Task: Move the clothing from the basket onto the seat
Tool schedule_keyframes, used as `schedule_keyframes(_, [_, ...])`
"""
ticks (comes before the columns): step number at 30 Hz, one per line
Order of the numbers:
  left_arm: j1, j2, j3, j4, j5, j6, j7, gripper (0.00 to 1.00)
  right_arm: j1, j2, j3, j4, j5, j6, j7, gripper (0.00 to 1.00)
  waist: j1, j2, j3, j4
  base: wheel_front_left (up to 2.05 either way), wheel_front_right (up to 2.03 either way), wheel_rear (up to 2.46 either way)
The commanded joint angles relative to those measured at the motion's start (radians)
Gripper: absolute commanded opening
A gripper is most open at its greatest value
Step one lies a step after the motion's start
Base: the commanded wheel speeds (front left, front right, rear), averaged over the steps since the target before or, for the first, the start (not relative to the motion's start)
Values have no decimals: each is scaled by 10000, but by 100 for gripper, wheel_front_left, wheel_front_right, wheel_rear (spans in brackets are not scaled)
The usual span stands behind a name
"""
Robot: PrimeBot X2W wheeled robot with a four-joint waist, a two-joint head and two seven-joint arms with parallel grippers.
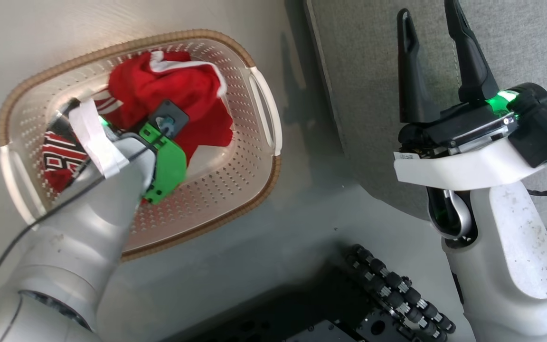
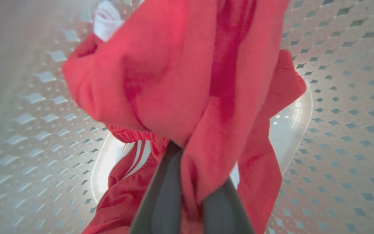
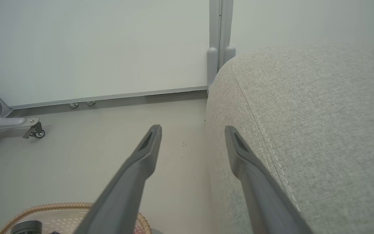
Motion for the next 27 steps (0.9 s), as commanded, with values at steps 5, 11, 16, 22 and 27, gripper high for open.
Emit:
schedule_keyframes(5, [723,-365,159,-273,-470,-216,-1233,0,323,-13,-16,310,-554,1,-31,100,-1,0,-1204,894,0,0,0])
schedule_keyframes(11, [1679,-712,557,-1270,-1269,-285,-1925,0,878,-17,-211,764,-1043,1,-33,100,-1,0,-2580,1770,0,0,0])
schedule_keyframes(16, [2349,-752,880,-2711,-1685,-155,-1981,0,1311,-23,-402,999,-1255,1,-32,100,-1,0,-3428,2318,0,0,0])
schedule_keyframes(22, [3487,-548,1551,-4977,-1980,94,-1978,0,1800,-22,-640,1152,-1530,1,41,100,-1,0,-4421,2904,0,0,0])
schedule_keyframes(27, [4493,-302,2279,-6657,-2179,261,-1980,0,2258,-22,-807,1064,-1646,-1,279,100,-1,0,-5236,3266,0,0,0])
